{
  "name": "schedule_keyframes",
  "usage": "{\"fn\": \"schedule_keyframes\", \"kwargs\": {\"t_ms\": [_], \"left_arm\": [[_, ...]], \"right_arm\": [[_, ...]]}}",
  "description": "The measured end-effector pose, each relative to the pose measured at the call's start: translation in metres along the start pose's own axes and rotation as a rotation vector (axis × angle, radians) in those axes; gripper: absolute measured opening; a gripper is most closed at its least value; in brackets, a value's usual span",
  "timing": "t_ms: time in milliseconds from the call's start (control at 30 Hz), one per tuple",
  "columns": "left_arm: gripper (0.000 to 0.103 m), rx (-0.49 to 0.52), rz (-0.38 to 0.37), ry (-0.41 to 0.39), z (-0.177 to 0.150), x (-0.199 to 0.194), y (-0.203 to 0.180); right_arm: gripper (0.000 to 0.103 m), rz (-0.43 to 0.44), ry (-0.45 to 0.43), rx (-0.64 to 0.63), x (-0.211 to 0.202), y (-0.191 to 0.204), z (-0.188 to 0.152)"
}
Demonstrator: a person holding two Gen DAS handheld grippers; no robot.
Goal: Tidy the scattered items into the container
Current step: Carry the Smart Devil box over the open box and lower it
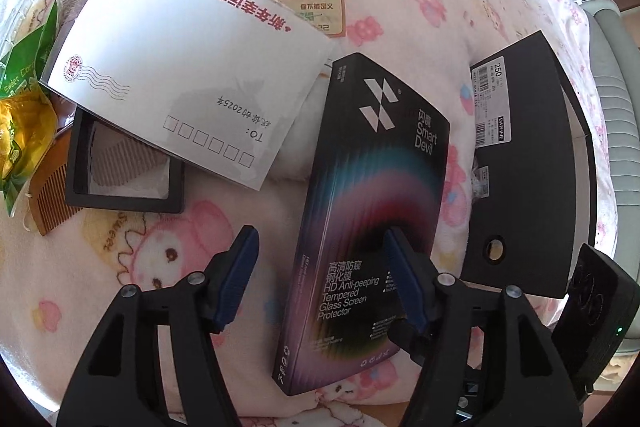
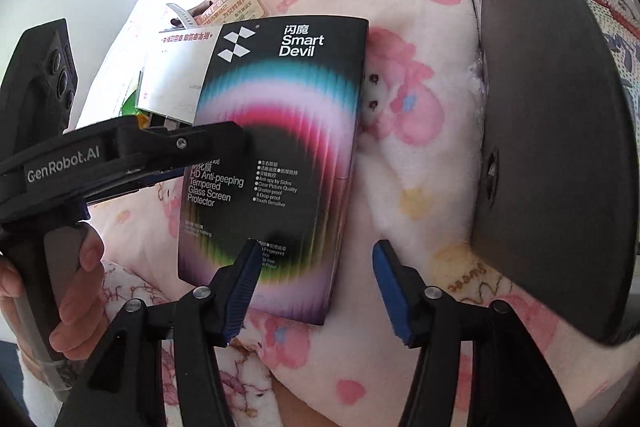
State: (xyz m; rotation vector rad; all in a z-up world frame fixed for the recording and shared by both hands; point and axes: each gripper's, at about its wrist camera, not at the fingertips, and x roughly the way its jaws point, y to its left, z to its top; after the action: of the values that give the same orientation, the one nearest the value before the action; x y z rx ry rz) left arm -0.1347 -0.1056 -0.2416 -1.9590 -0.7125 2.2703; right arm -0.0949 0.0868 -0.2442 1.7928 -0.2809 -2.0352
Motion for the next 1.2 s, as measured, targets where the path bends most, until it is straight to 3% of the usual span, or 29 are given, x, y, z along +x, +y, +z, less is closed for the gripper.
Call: {"fn": "schedule_keyframes", "kwargs": {"t_ms": [167, 233, 333, 533, 600, 633, 700, 767, 933, 1200], "left_arm": [[0.061, -0.017, -0.058, 0.036, 0.002, 0.007, 0.004], [0.052, -0.01, -0.087, 0.043, 0.0, 0.006, 0.003], [0.05, 0.029, -0.071, 0.025, -0.003, 0.001, -0.003], [0.044, 0.038, -0.073, 0.002, -0.006, -0.008, -0.003], [0.049, 0.029, -0.026, 0.015, -0.005, -0.004, -0.002], [0.054, 0.022, -0.029, 0.034, -0.003, 0.002, -0.002], [0.055, 0.014, -0.036, 0.076, -0.001, 0.01, -0.001], [0.054, 0.02, -0.05, 0.083, 0.0, 0.011, -0.002], [0.048, 0.089, -0.042, -0.004, -0.004, -0.011, -0.011], [0.048, 0.147, -0.115, -0.133, -0.011, -0.065, -0.031]], "right_arm": [[0.054, -0.035, -0.025, -0.037, 0.006, 0.007, 0.004], [0.054, -0.01, -0.027, -0.047, 0.006, 0.01, 0.004], [0.052, 0.039, -0.034, -0.063, 0.002, 0.015, 0.003], [0.05, 0.057, -0.075, -0.073, -0.009, 0.012, -0.003], [0.051, 0.084, -0.078, -0.055, -0.008, 0.008, -0.002], [0.051, 0.082, -0.069, -0.047, -0.003, 0.006, -0.001], [0.055, 0.021, -0.047, -0.087, 0.009, 0.009, -0.001], [0.059, 0.015, -0.067, -0.117, 0.011, 0.018, 0.002], [0.05, 0.067, -0.093, -0.052, -0.007, 0.015, 0.004], [0.05, 0.072, -0.198, -0.107, -0.078, 0.02, 0.002]]}}
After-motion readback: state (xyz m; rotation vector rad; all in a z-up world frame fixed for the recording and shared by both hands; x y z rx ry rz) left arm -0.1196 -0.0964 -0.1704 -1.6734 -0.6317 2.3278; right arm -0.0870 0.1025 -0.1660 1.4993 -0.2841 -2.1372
